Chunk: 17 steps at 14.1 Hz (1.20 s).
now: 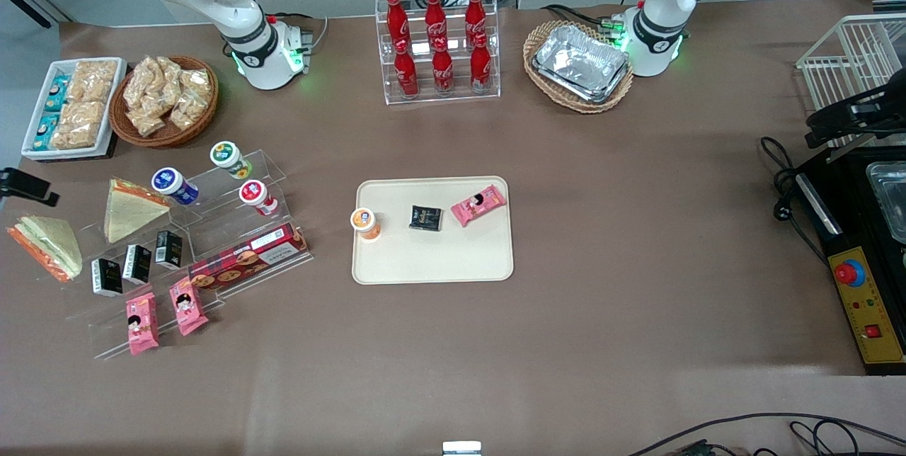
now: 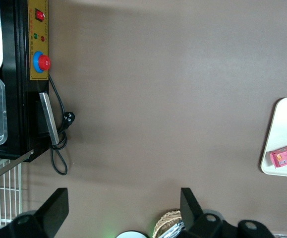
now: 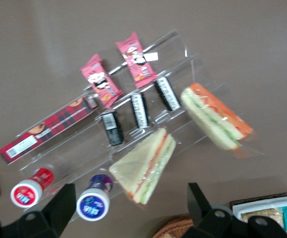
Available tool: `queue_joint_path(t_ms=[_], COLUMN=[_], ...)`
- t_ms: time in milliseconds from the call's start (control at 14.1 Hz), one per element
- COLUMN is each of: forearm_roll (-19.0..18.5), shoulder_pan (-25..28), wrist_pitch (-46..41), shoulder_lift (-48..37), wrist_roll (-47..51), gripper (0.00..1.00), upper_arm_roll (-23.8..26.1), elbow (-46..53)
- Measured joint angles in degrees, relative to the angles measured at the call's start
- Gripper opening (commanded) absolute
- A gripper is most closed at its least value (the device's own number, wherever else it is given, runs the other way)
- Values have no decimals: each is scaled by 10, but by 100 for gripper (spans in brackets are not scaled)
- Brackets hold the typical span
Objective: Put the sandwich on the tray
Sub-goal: 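Move the right gripper toward the wrapped carrot-cucumber sandwich on the acrylic rack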
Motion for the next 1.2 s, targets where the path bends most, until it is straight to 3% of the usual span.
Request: queue_joint_path(t_ms=[142,496,921,1205], forearm_roll=[5,76,86,102], shoulder_pan=[0,-2,-5,-12], wrist_pitch=[15,46,108,137], shoulder_lift=[5,46,85,120], wrist_roll=[-45,-273,-513,-582], gripper=[100,100,100,100], upper_arm_roll=[-27,-103,-120,-136], elbow=[0,0,-1,-4])
